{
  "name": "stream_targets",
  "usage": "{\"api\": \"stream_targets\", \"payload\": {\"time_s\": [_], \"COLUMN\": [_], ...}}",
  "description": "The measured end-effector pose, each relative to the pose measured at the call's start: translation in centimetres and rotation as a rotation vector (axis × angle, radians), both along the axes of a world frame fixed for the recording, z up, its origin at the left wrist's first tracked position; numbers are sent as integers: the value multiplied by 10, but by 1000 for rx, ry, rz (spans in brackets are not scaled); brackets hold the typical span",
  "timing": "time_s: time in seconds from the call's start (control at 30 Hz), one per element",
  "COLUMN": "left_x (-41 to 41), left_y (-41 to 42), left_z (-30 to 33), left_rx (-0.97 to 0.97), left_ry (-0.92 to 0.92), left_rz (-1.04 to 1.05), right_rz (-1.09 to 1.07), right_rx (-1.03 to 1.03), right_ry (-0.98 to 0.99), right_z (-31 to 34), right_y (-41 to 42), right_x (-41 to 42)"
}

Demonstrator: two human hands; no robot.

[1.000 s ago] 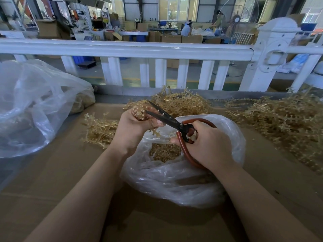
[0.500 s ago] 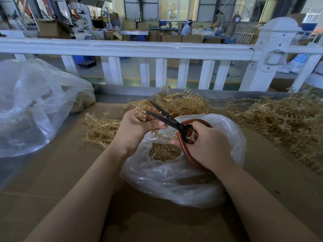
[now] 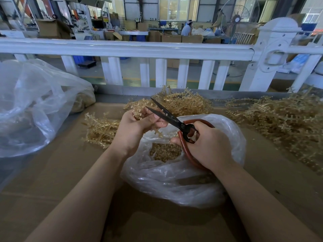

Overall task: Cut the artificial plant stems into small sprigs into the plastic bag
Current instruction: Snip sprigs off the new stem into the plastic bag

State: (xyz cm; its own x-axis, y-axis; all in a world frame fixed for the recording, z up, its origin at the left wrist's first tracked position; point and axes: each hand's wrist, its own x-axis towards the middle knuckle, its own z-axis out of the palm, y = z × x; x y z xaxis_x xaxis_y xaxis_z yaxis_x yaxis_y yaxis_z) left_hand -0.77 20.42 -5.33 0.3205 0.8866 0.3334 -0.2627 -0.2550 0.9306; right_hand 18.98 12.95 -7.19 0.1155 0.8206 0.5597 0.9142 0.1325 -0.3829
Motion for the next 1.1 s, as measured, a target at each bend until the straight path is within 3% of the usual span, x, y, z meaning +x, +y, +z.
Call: {"api": "stream_targets", "payload": {"time_s": [0.43,0.83,1.1], "left_x": [1,2,2], "left_y": [-5,-6,-9], "left_z": [4,4,5], "left_rx": [149,112,132], "left_ry": [131,72,165], "left_rz": [63,21,-10], "right_rz": [17,14,33], "right_rx": [-16,11,15], "right_ry": [-18,-25,-38], "right_z": [4,2,1], "right_y": [-1,-1,0], "right_x": [-2,-1,-1]}}
